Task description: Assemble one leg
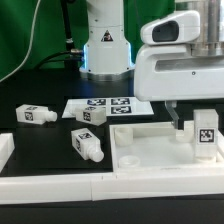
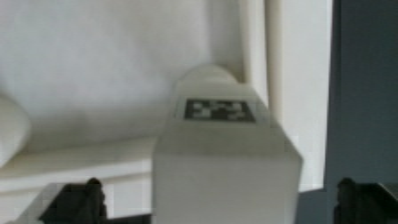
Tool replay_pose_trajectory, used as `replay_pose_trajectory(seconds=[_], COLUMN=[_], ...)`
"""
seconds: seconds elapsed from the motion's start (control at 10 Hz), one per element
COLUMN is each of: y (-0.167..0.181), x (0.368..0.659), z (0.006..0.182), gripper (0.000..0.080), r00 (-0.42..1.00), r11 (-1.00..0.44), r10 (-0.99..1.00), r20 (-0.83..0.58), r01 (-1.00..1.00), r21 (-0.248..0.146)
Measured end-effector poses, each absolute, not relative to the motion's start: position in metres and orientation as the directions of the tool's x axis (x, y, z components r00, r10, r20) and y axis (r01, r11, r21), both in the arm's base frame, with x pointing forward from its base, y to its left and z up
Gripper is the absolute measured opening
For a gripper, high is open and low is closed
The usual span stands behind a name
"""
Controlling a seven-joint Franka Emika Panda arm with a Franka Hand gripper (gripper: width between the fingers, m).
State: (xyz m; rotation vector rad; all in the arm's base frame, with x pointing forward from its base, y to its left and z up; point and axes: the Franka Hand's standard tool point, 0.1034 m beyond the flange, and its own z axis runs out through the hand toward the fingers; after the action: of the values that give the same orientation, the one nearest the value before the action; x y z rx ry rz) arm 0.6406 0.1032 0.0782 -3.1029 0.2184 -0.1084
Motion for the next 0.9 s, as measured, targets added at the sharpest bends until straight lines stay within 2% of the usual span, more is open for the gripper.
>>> replay_pose_trajectory(seconds=[0.1, 0.2, 0.3, 0.4, 0.5, 0.8, 0.9], y=[0.1026, 0.1025, 0.1025, 0.1026, 0.1025, 0.1026, 0.1032], x=[0.6413, 0.6412, 0.6412, 0.6412, 0.6411, 0.6409, 0.6409], z=[0.0786, 0.0786, 0.0785, 0.0785, 0.0783, 0.0778, 0.0774], gripper=[0.0603, 0.0603, 0.0419, 0.0419, 0.0285, 0.0285, 0.0285], r00=[0.986, 0.983, 0.982, 0.964, 0.942, 0.848, 0.763], r11=[-0.988, -0.985, -0.984, -0.966, -0.943, -0.849, -0.764], r10=[-0.154, -0.172, -0.176, -0.257, -0.331, -0.528, -0.645], r20=[0.070, 0.069, 0.069, 0.065, 0.062, 0.050, 0.041], r01=[-0.152, -0.170, -0.174, -0.255, -0.328, -0.525, -0.642], r21=[-0.034, -0.035, -0.036, -0.042, -0.047, -0.059, -0.065])
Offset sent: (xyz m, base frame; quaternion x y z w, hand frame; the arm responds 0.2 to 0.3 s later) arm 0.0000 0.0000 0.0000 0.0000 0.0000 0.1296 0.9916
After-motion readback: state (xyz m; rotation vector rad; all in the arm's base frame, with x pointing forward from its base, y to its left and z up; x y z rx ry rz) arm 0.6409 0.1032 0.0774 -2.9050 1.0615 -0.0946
